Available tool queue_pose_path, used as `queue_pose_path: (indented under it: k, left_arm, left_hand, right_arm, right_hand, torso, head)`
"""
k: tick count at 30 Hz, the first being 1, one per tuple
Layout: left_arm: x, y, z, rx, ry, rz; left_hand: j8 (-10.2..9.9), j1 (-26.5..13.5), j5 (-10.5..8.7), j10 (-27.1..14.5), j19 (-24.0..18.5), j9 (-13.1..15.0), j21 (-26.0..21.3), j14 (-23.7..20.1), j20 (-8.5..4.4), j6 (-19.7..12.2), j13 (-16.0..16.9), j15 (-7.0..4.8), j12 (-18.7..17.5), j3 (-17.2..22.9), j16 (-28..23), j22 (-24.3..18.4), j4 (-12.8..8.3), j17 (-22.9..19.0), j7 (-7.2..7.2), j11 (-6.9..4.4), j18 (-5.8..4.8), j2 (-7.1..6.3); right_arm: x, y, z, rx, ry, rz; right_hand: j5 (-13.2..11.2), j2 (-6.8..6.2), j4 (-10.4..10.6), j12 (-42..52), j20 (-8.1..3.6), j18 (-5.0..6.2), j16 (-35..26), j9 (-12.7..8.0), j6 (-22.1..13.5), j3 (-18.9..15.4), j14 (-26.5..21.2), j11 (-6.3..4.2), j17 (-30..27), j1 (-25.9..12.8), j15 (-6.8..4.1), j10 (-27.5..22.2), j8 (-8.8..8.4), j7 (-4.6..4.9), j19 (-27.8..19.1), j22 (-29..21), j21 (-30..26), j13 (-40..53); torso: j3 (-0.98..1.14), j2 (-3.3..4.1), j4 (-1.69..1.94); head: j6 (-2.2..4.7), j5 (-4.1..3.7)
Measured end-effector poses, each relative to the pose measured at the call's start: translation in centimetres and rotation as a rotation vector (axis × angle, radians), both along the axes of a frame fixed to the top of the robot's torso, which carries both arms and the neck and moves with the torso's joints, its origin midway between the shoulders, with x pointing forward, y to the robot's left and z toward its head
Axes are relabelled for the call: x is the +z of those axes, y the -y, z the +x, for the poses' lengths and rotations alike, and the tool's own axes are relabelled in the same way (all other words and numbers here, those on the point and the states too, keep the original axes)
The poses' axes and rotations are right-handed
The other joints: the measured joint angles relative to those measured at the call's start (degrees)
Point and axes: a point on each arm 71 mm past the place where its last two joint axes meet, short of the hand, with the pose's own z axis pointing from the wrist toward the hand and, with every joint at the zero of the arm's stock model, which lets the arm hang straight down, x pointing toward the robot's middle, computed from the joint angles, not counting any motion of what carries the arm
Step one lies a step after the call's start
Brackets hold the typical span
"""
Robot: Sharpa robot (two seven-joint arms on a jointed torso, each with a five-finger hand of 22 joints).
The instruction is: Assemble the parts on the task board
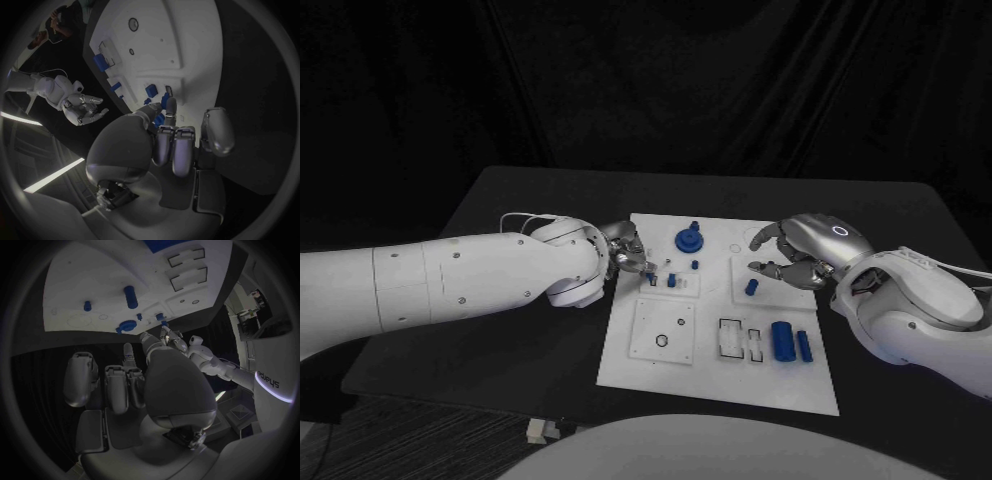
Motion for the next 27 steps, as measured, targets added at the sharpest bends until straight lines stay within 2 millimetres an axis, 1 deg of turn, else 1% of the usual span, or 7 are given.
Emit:
queue_pose_path:
  k: [27]
  left_arm:
    - [-0.7,-0.19,-0.03,-0.001,0.001,0.007]
  left_hand:
    - [0.0,0.0,-0.2,0.1,0.0,0.1,-0.3,0.0,0.0,-0.3,0.0,0.0,-0.2,0.0,-0.2,0.0,0.0,0.0,0.31,0.08,0.0,-0.01]
  right_arm:
    - [-0.05,-0.08,-0.03,0.002,0.0,0.002]
  right_hand:
    - [0.0,0.0,0.0,0.0,0.0,0.0,-0.4,-0.1,0.0,0.0,0.0,0.0,0.0,0.0,0.0,0.0,0.0,0.0,0.0,0.0,0.0,0.0]
  torso:
    - [-0.01,-0.03,-0.02]
  head:
    - [0.0,0.0]
